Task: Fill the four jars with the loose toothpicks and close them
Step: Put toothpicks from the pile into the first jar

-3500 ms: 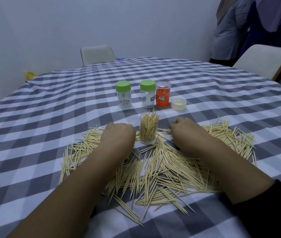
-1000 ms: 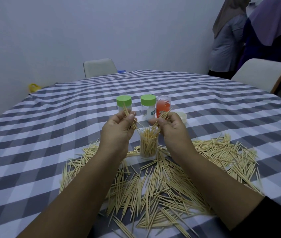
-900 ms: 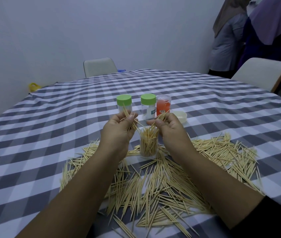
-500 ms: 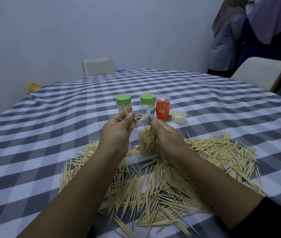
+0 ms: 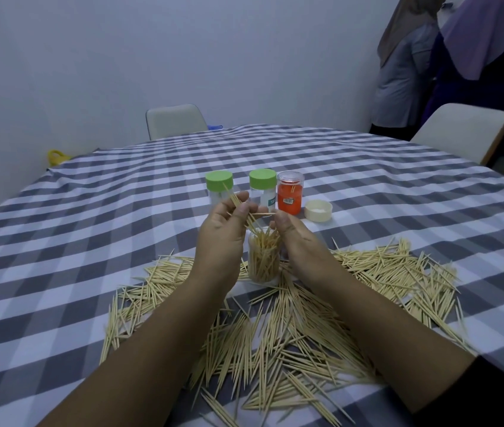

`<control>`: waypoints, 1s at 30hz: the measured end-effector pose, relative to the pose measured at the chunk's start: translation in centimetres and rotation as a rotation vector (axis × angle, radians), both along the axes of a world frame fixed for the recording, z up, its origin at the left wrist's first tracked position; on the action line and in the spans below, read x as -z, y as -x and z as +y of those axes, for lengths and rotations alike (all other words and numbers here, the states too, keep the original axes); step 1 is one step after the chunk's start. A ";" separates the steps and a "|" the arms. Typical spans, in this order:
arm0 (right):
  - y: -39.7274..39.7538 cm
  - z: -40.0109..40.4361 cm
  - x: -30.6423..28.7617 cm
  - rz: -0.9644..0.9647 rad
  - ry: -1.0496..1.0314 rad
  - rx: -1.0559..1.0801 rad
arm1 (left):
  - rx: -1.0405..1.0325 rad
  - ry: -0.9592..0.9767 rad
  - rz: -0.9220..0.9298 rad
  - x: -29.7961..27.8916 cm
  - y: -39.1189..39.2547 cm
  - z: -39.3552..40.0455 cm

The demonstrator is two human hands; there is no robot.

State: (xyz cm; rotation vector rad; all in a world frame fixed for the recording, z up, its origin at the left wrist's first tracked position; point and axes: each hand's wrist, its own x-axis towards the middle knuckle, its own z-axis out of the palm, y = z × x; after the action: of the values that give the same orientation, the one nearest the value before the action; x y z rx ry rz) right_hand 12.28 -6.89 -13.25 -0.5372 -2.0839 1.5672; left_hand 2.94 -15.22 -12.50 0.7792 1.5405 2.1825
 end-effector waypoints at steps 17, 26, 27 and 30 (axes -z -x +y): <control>-0.9 0.2 0.3 -0.160 -0.153 -0.178 | 0.065 0.237 0.154 -0.3 -1.5 -0.9; -0.7 0.1 0.3 -0.192 -0.225 -0.148 | 0.140 0.294 0.106 -0.6 -1.8 -1.0; -0.7 0.1 0.3 -0.203 -0.233 -0.144 | 0.127 0.291 0.123 -0.7 -1.7 -1.1; -0.7 0.2 0.4 -0.226 -0.246 -0.137 | 0.074 0.259 0.181 -1.0 -1.2 -1.6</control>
State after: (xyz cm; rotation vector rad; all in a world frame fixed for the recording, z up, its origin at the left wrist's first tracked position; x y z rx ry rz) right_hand 12.98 -6.72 -13.64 -0.5105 -2.4887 1.3444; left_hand 4.16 -16.77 -11.49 0.9510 1.8055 1.8540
